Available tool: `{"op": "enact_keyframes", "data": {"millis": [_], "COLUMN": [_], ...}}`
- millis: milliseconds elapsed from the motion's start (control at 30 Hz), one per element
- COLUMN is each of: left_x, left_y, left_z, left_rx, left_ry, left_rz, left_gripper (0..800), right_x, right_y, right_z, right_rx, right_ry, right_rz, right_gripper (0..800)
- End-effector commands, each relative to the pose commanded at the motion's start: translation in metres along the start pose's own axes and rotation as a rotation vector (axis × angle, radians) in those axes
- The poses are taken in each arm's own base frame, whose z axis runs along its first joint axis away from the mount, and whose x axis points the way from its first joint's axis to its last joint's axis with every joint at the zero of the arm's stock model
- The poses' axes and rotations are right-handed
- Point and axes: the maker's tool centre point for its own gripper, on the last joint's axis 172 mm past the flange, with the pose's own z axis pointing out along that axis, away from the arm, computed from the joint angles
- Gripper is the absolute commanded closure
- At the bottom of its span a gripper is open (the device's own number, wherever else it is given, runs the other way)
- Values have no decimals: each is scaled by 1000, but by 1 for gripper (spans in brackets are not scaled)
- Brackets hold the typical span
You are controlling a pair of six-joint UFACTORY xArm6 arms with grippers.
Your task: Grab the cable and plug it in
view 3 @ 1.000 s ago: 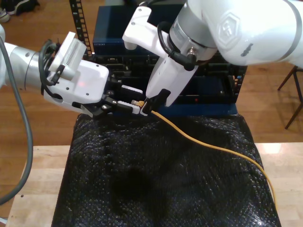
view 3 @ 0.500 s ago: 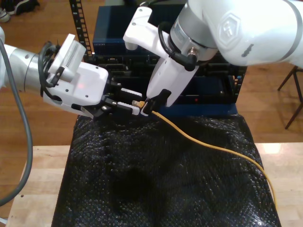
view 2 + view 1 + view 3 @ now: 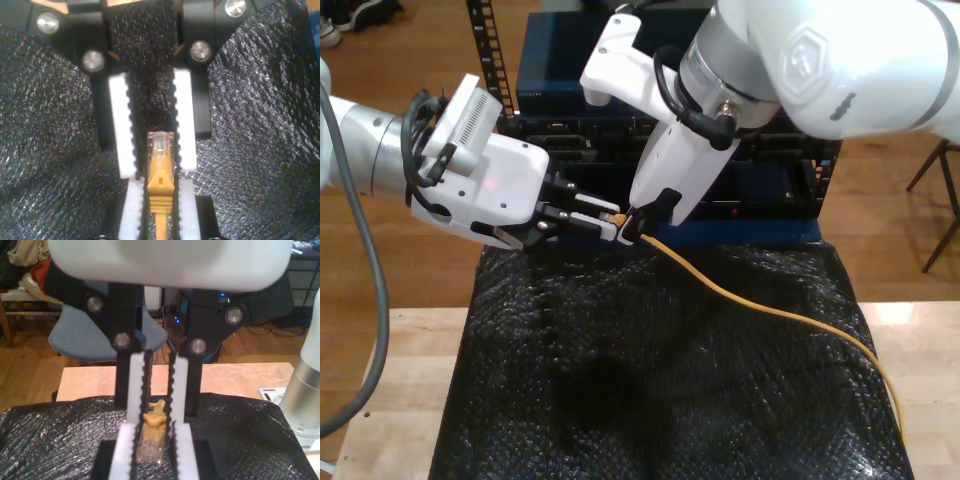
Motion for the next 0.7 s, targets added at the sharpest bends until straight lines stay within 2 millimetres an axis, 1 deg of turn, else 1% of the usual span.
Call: {"op": "enact_keyframes", "data": {"millis": [167, 333, 367, 467, 633, 700], "left_x": [0, 0, 0, 0, 5, 6], "left_y": [0, 0, 0, 1, 11, 12], "left_z": [0, 0, 0, 0, 3, 3], "left_rx": [2, 2, 0, -1, -38, -44], "left_ry": [2, 2, 3, 3, 21, 23], "left_rz": [0, 0, 0, 0, 14, 15], "left_gripper": [683, 731, 757, 766, 771, 787], "right_x": [0, 0, 0, 0, 0, 1], "right_y": [0, 0, 0, 0, 0, 1], "right_z": [0, 0, 0, 0, 0, -1], "right_rx": [0, 0, 0, 0, 0, -1], "right_ry": [0, 0, 0, 0, 0, 1], "right_rz": [0, 0, 0, 0, 0, 0], "right_gripper": [792, 792, 792, 792, 792, 792]}}
